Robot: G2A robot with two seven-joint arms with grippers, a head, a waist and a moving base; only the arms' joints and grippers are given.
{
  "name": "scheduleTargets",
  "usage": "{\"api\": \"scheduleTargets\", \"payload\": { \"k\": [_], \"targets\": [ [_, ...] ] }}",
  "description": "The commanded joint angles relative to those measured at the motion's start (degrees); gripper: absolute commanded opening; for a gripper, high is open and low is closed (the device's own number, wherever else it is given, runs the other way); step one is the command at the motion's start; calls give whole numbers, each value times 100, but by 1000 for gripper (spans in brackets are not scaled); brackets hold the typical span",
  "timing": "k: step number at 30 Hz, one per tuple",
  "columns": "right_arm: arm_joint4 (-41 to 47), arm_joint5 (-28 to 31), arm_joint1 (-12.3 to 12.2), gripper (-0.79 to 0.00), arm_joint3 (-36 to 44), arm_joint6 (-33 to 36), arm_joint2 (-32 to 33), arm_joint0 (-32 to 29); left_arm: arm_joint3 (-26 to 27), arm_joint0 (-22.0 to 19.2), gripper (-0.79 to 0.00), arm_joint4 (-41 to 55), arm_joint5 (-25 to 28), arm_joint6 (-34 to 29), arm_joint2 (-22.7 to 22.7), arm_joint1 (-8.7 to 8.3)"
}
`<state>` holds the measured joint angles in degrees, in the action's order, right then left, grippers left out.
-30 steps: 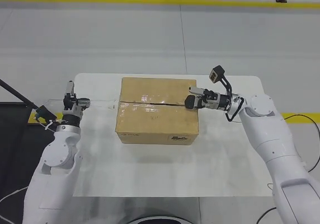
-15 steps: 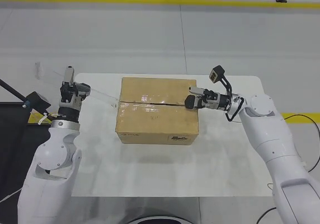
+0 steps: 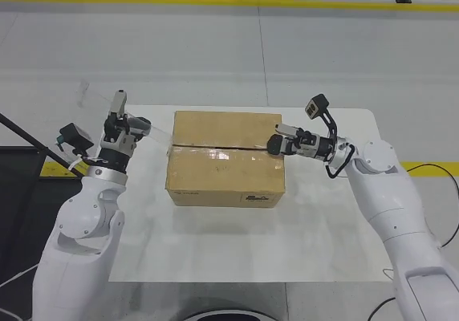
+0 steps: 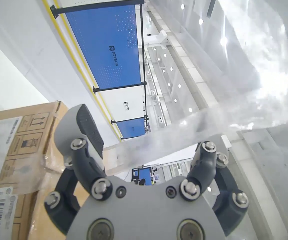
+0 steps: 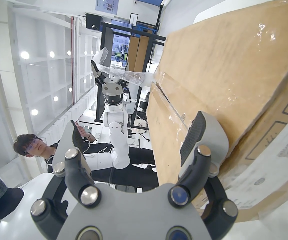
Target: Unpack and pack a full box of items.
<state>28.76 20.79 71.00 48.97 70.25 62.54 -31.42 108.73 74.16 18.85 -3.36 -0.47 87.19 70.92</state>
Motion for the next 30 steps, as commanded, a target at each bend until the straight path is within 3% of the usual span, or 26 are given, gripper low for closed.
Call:
{"api": "scheduleTargets", "payload": {
  "k": [1, 14, 30],
  "targets": [
    [-5, -29, -27, 0, 100, -5, 61, -60, 24, 21, 0, 287, -18, -58, 48, 10],
    [65, 46, -147, 0, 517, -26, 375, -349, 445, 81, 0, 542, -197, -344, -58, 41],
    [236, 194, -271, 0, 492, 137, 695, -623, 278, -528, 0, 540, -546, -338, -830, 146]
  ]
}}
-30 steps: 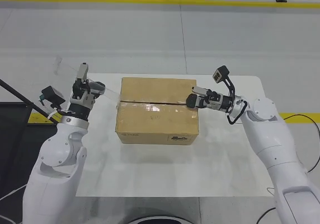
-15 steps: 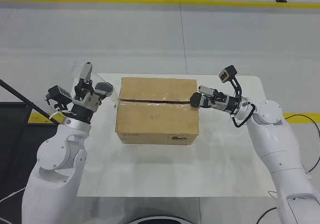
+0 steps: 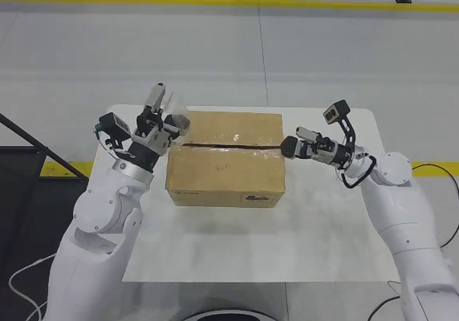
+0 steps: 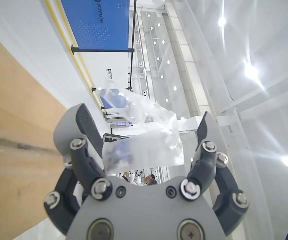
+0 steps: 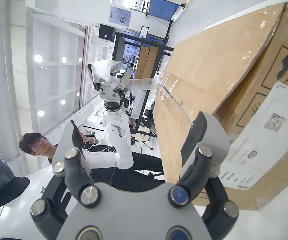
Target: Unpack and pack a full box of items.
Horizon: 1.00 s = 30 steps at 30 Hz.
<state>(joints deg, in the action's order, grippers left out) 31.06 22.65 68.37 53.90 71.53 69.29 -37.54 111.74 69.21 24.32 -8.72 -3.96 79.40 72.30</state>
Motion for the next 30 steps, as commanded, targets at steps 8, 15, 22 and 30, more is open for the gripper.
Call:
{"api": "scheduleTargets", "payload": {
  "k": [8, 15, 22, 30],
  "targets": [
    [39, 70, -78, 0, 107, 136, 173, -137, -285, -305, 0, -81, -80, 130, -432, 79],
    [80, 331, -138, 0, 736, 671, 214, -370, -570, -546, 0, -179, -115, 288, -755, 152],
    [-476, 478, -231, 0, 1899, 215, 305, -904, -918, -798, 0, -155, -92, 411, -1000, 235],
    [-3491, -112, -242, 0, 3625, -2420, 136, -1475, -1087, -970, 0, -173, -110, 423, -1149, 304]
  ]
}}
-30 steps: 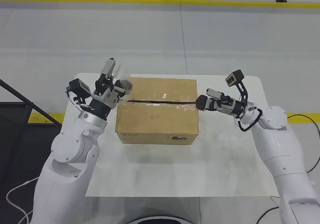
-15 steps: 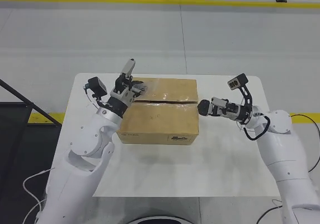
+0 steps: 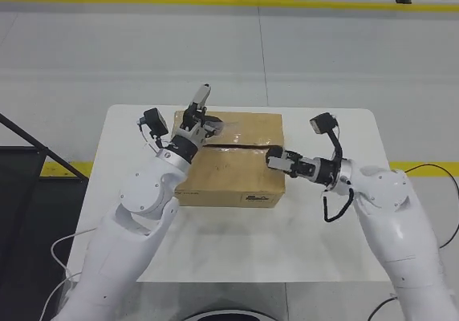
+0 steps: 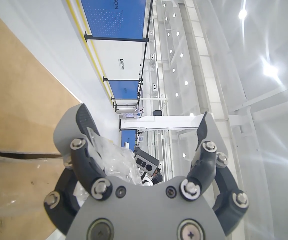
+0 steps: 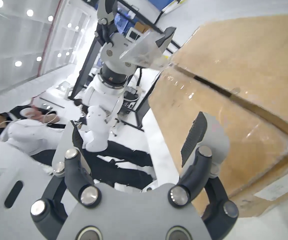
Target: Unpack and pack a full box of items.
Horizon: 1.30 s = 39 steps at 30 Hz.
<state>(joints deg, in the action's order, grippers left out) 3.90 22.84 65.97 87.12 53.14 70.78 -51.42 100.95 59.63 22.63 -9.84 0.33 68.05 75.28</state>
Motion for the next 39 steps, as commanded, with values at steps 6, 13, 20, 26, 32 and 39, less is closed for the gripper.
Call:
{"api": "scheduleTargets", "payload": {
  "k": [6, 13, 20, 26, 32, 39],
  "targets": [
    [-3295, -658, -1, 0, 1720, -2079, -255, -646, -58, -58, 0, -41, 8, -37, -79, 46],
    [-4833, -1438, 63, 0, 2277, -2661, -724, -761, -127, -88, 0, -59, 21, -79, -111, 86],
    [-5481, -1834, 132, 0, 2470, -2823, -970, -649, -187, -103, 0, -87, 33, -123, -128, 121],
    [-5788, -2085, 203, -172, 2330, -2581, -1176, -378, -161, -79, 0, -107, 33, -155, -114, 144],
    [-6049, -2345, 273, -219, 2197, -2372, -1348, -208, -139, -49, 0, -123, 35, -197, -86, 164],
    [-6677, -2438, 313, -163, 2301, -2497, -1483, -242, -133, -26, 0, -140, 19, -216, -56, 188]
  ]
}}
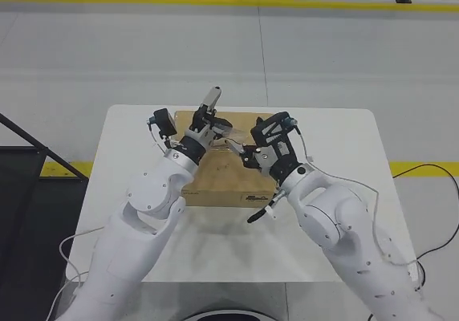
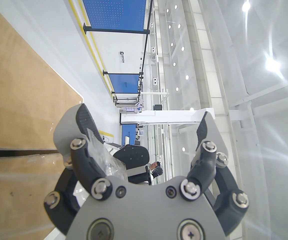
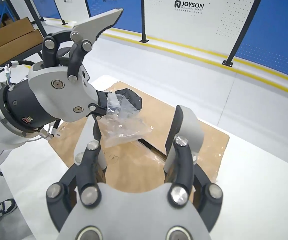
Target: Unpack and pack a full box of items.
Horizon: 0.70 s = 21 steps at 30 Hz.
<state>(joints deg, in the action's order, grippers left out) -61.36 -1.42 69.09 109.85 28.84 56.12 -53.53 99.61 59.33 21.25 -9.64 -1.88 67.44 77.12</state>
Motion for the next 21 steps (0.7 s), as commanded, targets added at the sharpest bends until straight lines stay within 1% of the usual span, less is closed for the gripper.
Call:
{"api": "scheduleTargets", "payload": {
  "k": [1, 2, 4, 6, 8, 9, 12, 17, 21],
  "targets": [
    [-300, 1, 2, -126, 68, -124, -43, -67, 4, 7, 0, -5, -3, 3, 7, 7],
    [-440, 9, 2, -114, 99, -155, -69, -109, 6, 10, 0, -9, -4, 1, 10, 11],
    [-736, 15, 3, -117, 161, -197, -117, -173, 12, 17, 0, -10, -2, -8, 17, 17],
    [-950, 4, 12, -148, 200, -201, -173, -228, 21, 29, 0, -15, -1, -16, 24, 24],
    [-1082, -8, 27, -212, 219, -177, -213, -248, 39, 42, 0, -28, -7, -20, 24, 30],
    [-1140, -18, 35, -286, 223, -193, -223, -245, 47, 46, 0, -43, -3, -24, 23, 33],
    [-1288, -61, 63, -397, 210, -276, -255, -253, 61, 61, 0, -54, 4, -40, 24, 43],
    [-1641, -196, 112, -403, 194, -294, -315, -245, 67, 76, 0, -66, -11, -57, 39, 58],
    [-1956, -343, 163, -394, 164, -283, -417, -227, 67, 83, 0, -86, -13, -84, 50, 69]
  ]
}}
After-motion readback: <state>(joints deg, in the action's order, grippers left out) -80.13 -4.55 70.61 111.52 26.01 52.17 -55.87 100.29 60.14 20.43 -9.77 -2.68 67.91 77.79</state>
